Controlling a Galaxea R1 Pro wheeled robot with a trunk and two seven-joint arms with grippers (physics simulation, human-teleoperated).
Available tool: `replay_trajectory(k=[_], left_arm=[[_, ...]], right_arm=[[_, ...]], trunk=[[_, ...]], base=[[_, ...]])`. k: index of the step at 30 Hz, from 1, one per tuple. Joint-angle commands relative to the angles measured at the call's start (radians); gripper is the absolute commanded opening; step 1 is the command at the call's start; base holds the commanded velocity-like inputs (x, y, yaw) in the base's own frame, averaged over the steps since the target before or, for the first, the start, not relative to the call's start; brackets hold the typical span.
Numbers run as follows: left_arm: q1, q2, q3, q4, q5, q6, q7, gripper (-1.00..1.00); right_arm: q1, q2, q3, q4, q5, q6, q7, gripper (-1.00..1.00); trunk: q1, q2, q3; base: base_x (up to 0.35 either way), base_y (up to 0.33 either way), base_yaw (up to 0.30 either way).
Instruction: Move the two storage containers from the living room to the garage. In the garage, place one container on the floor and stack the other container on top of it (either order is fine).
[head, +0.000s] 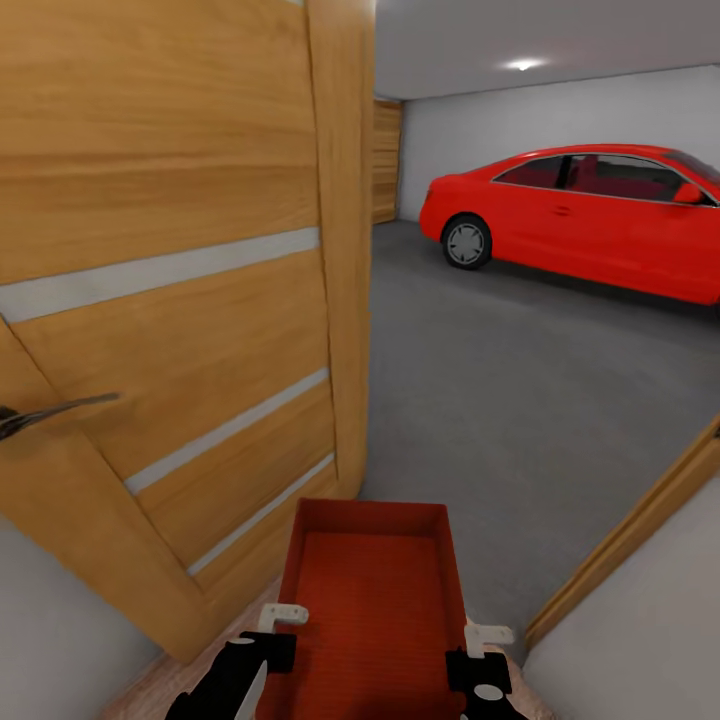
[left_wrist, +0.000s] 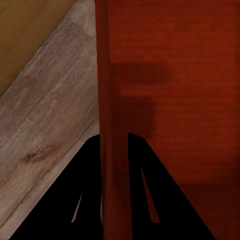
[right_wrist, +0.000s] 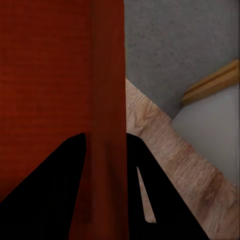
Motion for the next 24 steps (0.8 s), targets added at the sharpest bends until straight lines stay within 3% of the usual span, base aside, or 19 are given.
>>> replay_trajectory(k=[1, 18, 24], left_arm=[[0.001, 0.0, -0.011, 0.008, -0.012, 0.004, 0.005, -1.0], [0.001, 0.0, -0.011, 0.008, -0.012, 0.004, 0.005, -1.0], [0.001, -0.001, -0.012, 0.009, -0.01, 0.006, 0.004, -1.0]], right_arm=[[-0.003, -0.001, 0.003, -0.033, -0.005, 0.0, -0.007, -1.0], [-0.003, -0.001, 0.003, -0.033, -0.005, 0.0, -0.008, -1.0], [-0.003, -0.003, 0.003, -0.033, -0.005, -0.001, -0.008, -1.0]], trunk=[[0.0, -0.001, -0.001], [0.0, -0.001, -0.001], [0.0, -0.001, -0.001]], base=[[0.009, 0.006, -0.269], [0.002, 0.001, -0.269], [0.143, 0.185, -0.068]])
